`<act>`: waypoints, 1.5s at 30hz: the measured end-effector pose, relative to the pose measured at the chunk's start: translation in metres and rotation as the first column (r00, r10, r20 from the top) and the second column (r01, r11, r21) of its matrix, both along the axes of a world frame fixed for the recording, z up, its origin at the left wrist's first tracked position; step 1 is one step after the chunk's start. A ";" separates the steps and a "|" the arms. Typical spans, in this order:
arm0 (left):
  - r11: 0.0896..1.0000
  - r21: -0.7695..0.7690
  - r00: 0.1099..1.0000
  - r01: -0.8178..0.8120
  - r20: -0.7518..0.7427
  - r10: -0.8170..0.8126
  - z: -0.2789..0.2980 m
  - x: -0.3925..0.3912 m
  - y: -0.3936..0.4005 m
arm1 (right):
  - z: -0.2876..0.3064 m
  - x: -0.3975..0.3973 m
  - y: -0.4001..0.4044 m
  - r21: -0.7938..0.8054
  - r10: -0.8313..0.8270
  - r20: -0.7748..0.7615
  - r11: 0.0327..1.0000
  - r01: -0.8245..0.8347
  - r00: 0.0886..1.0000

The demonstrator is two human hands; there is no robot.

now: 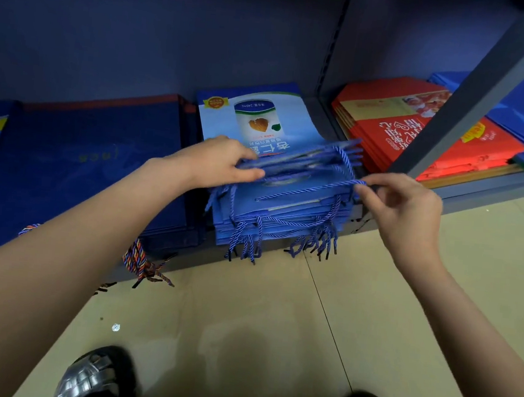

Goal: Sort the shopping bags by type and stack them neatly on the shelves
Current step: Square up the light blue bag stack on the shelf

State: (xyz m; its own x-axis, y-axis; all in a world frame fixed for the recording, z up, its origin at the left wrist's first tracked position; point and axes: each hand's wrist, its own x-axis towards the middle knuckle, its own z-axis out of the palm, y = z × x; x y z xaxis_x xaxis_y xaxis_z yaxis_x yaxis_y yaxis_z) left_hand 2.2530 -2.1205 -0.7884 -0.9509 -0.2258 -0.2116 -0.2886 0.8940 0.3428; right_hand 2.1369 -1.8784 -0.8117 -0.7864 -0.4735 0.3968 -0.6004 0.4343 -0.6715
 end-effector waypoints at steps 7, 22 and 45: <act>1.000 -0.017 0.995 -0.008 -0.097 0.007 0.008 0.003 -0.006 | 0.002 0.033 -0.047 -0.151 0.255 0.249 0.963 -0.223 0.934; 0.999 -0.006 0.985 -0.042 -0.170 0.040 0.012 0.002 -0.011 | -0.038 0.054 -0.069 0.761 0.532 0.188 0.452 -0.465 0.826; 0.998 -0.047 0.973 -0.041 -0.227 0.029 0.014 0.003 -0.013 | -0.031 0.041 -0.069 0.659 0.296 0.060 0.706 -0.261 0.953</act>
